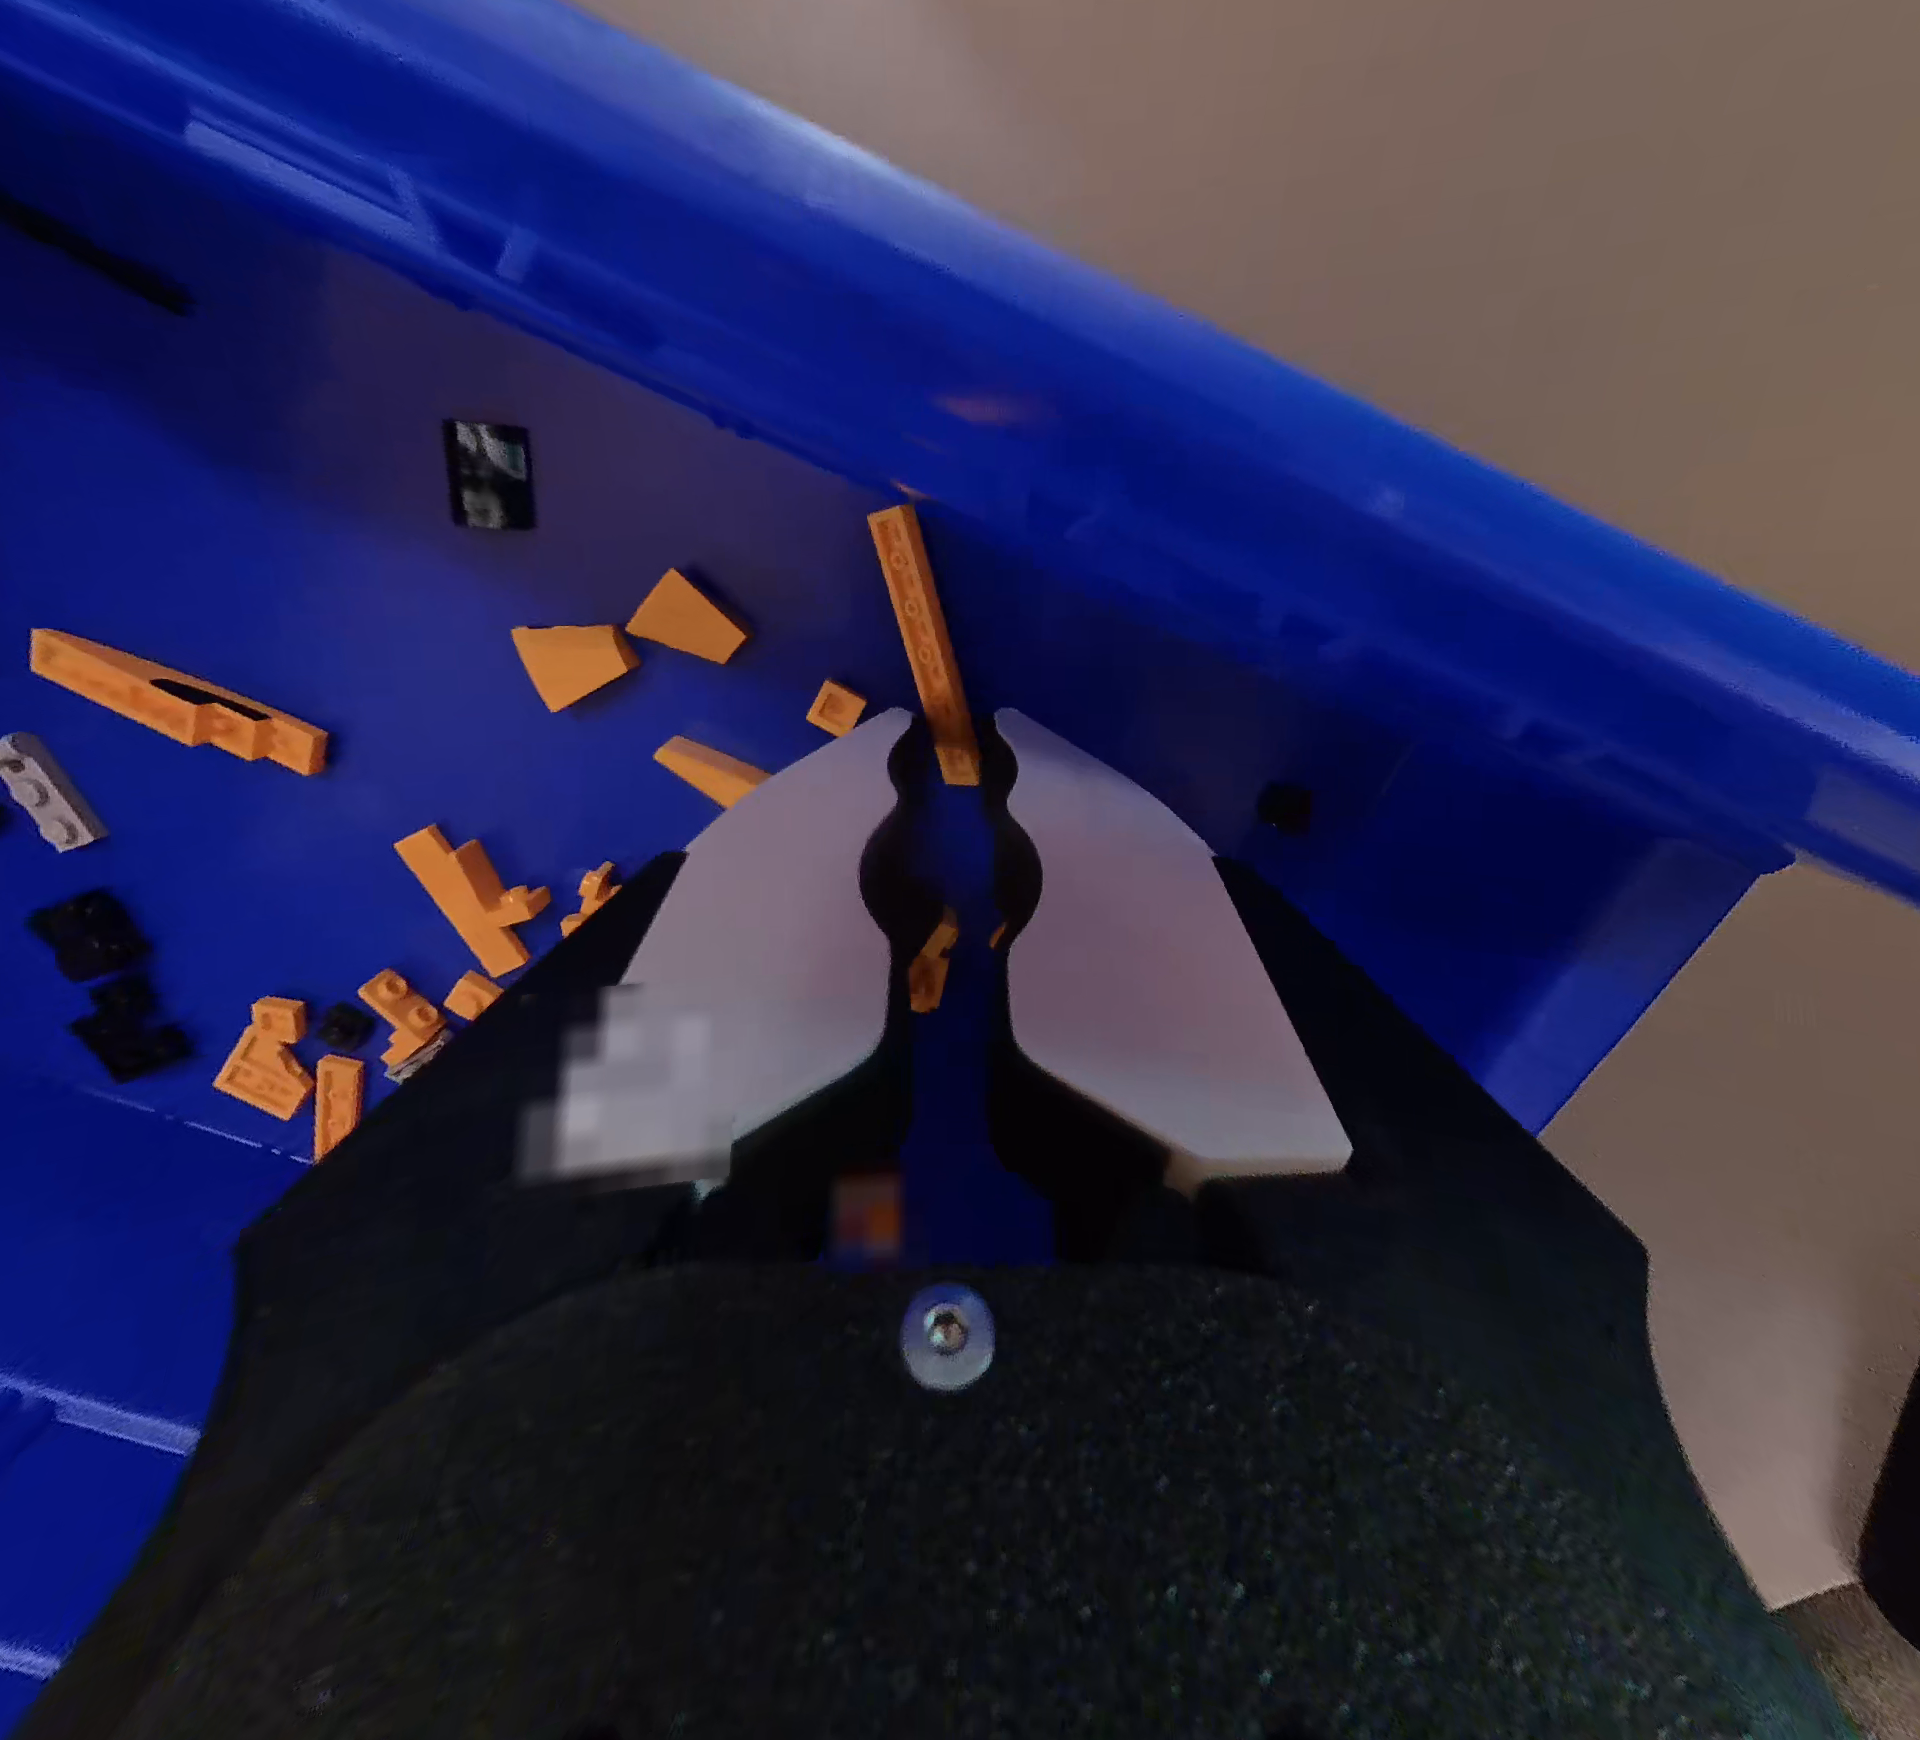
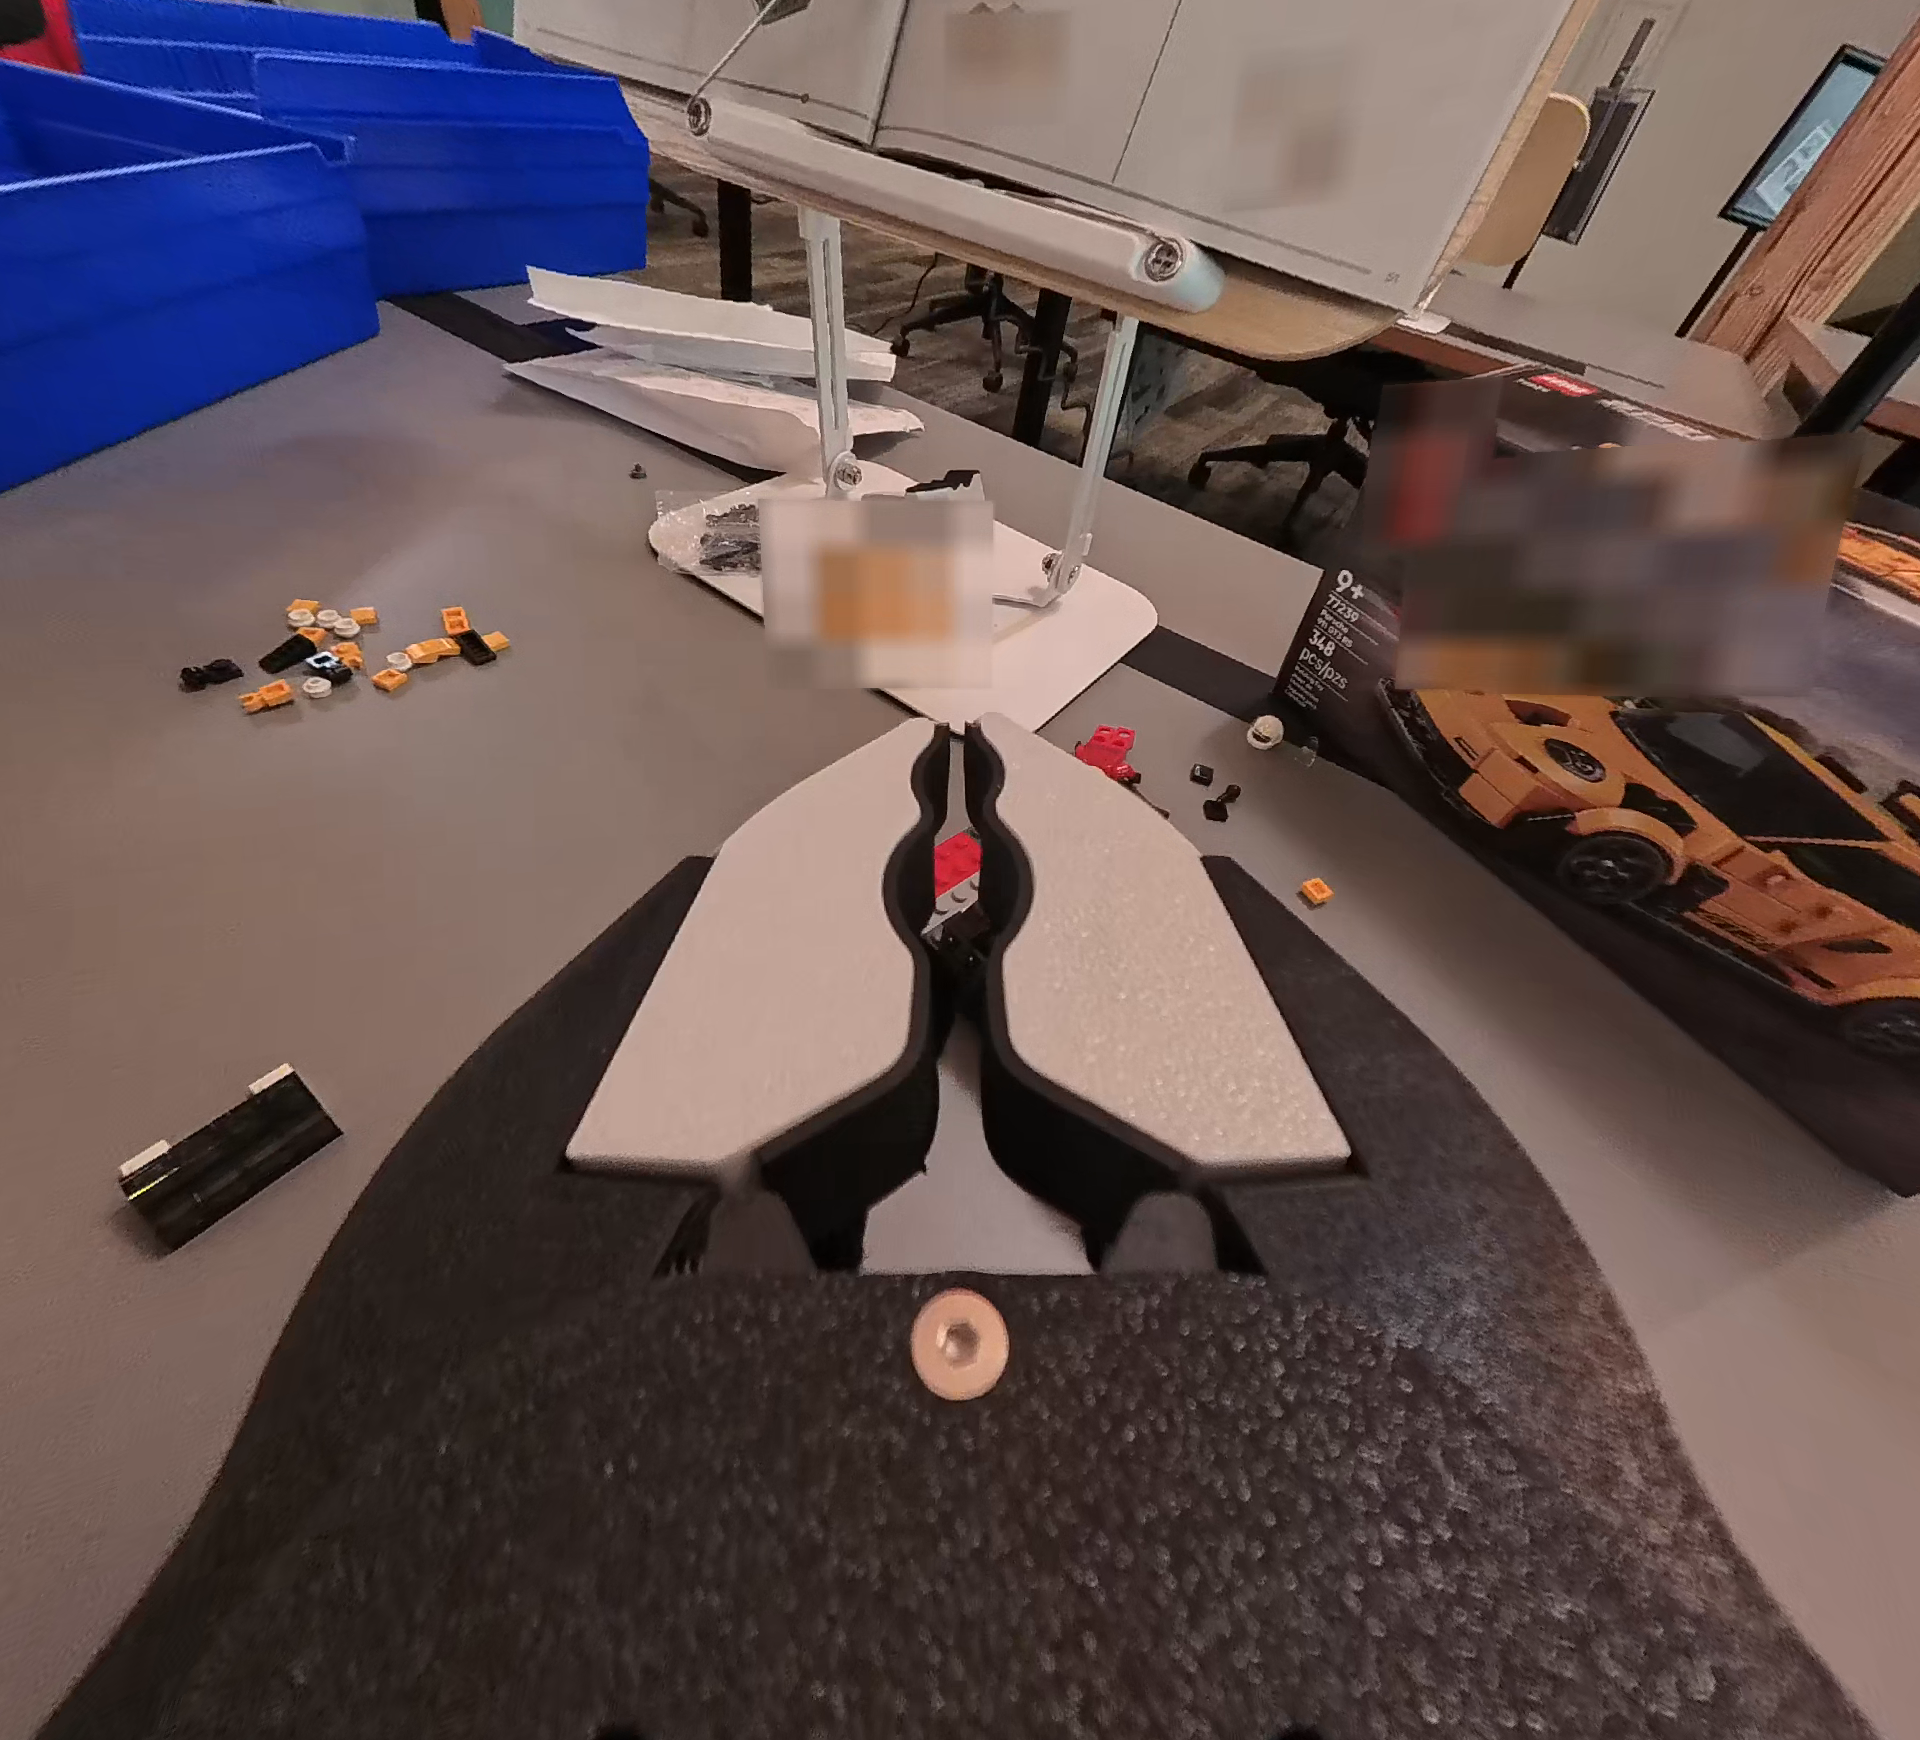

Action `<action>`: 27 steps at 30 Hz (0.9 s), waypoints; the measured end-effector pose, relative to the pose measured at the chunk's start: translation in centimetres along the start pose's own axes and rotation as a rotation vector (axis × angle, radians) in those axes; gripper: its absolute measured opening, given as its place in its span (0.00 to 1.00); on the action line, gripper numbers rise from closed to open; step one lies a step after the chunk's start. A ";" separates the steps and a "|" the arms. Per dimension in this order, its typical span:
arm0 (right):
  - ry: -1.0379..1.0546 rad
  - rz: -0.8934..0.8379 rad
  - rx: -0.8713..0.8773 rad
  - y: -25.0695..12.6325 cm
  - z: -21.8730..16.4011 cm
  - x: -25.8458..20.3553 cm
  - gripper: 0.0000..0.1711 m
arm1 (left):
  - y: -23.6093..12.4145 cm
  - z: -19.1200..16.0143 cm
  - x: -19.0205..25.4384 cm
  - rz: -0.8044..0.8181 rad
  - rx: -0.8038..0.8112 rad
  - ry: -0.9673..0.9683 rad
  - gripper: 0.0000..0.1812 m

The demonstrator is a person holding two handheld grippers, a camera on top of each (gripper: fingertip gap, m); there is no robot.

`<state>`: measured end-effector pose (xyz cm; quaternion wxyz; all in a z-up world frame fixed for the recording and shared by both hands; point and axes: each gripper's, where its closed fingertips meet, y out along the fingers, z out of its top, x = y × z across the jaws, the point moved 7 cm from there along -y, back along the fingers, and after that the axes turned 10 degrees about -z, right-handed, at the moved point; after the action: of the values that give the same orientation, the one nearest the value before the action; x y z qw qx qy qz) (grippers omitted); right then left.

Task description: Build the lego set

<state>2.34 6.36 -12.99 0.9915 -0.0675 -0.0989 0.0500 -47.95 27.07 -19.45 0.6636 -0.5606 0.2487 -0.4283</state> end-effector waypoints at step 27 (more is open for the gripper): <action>0.005 -0.042 0.041 -0.4 0.0 0.6 0.02 | -6.1 0.9 0.7 0.031 0.432 0.035 0.09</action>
<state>2.92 6.07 -12.83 0.9938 -0.0450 -0.0970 0.0309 -48.65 26.95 -13.34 0.7705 -0.3940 0.1713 -0.4708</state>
